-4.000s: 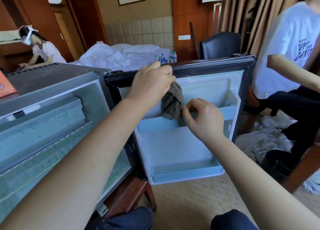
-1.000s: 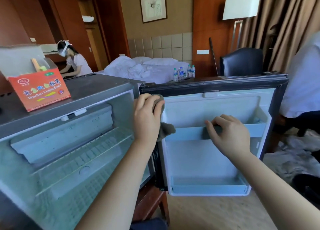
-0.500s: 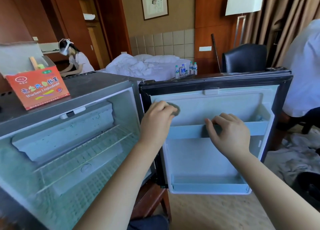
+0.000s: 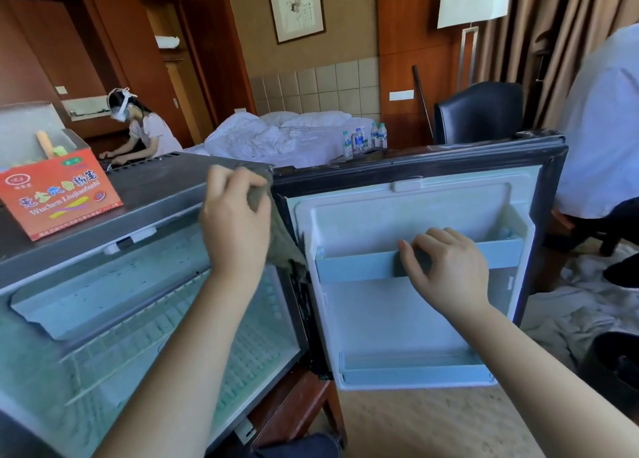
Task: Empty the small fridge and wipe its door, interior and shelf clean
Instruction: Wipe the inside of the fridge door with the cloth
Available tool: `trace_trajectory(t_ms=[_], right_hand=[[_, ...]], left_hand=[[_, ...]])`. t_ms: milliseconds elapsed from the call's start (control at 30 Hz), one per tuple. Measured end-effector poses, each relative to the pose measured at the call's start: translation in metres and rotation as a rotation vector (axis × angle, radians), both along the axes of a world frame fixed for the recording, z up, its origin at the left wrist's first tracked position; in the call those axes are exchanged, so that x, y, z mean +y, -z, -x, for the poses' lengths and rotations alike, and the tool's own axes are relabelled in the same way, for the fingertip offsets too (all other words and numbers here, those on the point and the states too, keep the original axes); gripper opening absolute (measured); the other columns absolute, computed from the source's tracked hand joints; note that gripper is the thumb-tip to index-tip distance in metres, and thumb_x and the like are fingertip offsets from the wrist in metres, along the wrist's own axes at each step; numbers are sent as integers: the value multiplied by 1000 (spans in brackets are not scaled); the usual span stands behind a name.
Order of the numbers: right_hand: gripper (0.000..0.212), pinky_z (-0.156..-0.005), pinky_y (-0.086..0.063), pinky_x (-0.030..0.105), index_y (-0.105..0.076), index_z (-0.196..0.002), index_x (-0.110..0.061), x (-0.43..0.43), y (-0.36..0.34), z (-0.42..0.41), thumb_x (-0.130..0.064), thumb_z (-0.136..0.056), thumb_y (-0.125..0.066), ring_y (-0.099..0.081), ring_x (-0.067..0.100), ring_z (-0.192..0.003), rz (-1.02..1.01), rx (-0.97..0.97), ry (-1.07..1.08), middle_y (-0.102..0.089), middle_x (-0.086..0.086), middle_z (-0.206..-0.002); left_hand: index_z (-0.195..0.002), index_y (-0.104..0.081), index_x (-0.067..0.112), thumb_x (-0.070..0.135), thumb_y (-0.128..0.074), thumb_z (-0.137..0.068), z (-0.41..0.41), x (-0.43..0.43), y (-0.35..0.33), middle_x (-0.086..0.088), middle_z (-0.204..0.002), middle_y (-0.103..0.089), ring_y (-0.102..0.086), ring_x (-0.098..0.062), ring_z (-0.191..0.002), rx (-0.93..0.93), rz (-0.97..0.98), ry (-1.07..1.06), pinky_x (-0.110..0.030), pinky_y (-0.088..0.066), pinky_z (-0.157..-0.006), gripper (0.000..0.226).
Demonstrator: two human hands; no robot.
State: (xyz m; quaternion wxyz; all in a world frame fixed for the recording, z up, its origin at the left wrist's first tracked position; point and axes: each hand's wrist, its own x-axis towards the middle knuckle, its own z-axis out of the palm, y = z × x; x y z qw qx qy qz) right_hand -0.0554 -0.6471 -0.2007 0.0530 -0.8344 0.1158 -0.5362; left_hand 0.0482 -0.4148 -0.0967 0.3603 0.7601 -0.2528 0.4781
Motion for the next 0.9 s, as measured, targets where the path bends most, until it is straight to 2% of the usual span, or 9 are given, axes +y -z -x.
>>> trace_trajectory(t_ms=[100,233,367,433,567,633,700,767,900], right_hand=[[40,-54,-18,25,-49,-56,-14,2,-1,-3,-35,-91,-48,-32,19,-54,-19,-5,19,-40,-1,-55],[42,-53,-20,26,-48,-56,-13,1,0,-2,-35,-92,-47,-35,22,-52,-2,-2,12,-41,0,-55],[41,-53,-18,25,-47,-56,-14,0,-1,-2,-34,-91,-47,-34,20,-52,8,6,10,-41,0,-54],[41,-54,-18,25,-48,-56,-14,-1,-1,-3,-34,-91,-48,-33,19,-53,10,13,8,-41,0,-54],[42,-54,-17,25,-49,-56,-13,-4,-2,-2,-36,-91,-46,-35,21,-53,14,34,1,-42,0,-54],[43,-53,-17,26,-50,-56,-12,-4,-3,0,-37,-91,-45,-36,21,-53,22,52,-5,-42,0,-54],[44,-52,-19,26,-50,-56,-12,-3,-3,1,-38,-92,-45,-36,22,-53,28,60,-10,-42,0,-54],[44,-52,-19,26,-51,-57,-12,-2,-2,2,-38,-92,-45,-37,22,-53,25,63,0,-42,0,-54],[44,-52,-20,27,-50,-57,-11,0,-1,3,-37,-92,-45,-37,23,-52,27,65,-1,-42,1,-54]], left_hand=[[-89,-68,8,2,-71,-78,-4,2,-5,-7,-94,-57,-54,-19,-76,3,2,25,-26,-40,-67,12],[-88,-68,8,-4,-72,-75,-15,-20,26,-6,-94,-61,-57,-17,-81,14,-59,119,-30,-46,-68,18],[-85,-72,6,-7,-68,-72,-22,-30,46,-7,-94,-64,-57,-14,-84,35,83,192,-19,-43,-74,19],[-85,-72,6,-5,-68,-76,-20,-28,49,-7,-94,-65,-56,-11,-85,49,87,213,-16,-42,-76,15],[-88,-72,6,-5,-70,-79,-16,-12,68,-6,-94,-63,-54,-9,-82,146,-78,239,-16,-43,-74,14],[-88,-72,7,-7,-71,-78,-13,-2,65,-5,-92,-62,-52,-8,-79,188,-117,227,-8,-38,-73,17],[-90,-72,7,-7,-69,-78,-10,3,46,-5,-94,-64,-51,-3,-80,153,-55,216,-1,-33,-75,19],[-99,-70,9,-3,-67,-80,-10,1,21,-3,-101,-66,-51,1,-88,93,-2,203,-2,-32,-79,22],[-95,-73,5,-2,-64,-82,-17,-14,12,-6,-98,-66,-57,-12,-87,6,-84,232,-7,-38,-79,17]])
